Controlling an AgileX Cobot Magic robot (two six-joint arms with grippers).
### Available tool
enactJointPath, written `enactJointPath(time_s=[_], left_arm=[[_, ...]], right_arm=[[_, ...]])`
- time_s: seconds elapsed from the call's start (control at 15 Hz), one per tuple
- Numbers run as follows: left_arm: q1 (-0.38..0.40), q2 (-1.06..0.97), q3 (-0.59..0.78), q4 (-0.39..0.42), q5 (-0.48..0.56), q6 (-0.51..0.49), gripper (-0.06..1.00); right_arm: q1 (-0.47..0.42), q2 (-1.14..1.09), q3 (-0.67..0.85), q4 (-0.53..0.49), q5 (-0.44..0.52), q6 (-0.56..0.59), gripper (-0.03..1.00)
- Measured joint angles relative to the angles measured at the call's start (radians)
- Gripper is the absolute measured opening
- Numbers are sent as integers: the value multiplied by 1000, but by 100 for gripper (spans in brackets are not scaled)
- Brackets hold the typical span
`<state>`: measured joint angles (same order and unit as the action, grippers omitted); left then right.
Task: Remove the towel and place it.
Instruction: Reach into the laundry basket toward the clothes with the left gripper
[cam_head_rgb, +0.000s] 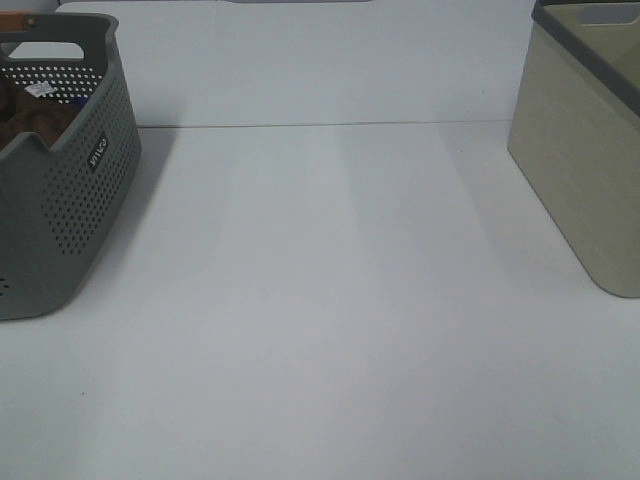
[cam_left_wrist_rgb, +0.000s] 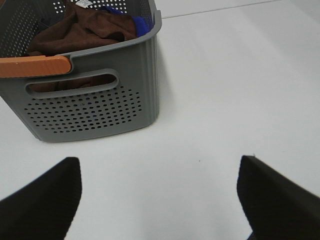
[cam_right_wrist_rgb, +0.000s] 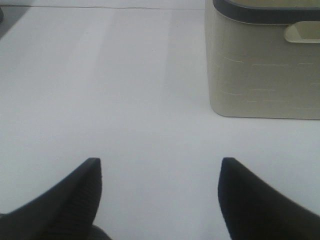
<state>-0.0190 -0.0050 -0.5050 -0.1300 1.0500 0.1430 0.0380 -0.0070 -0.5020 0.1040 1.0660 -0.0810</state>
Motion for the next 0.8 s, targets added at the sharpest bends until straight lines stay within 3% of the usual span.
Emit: enactJointPath(time_s=[0.8], left_arm=[[0, 0, 0, 0, 0, 0, 80]], right_arm=[[0, 0, 0, 0, 0, 0, 64]])
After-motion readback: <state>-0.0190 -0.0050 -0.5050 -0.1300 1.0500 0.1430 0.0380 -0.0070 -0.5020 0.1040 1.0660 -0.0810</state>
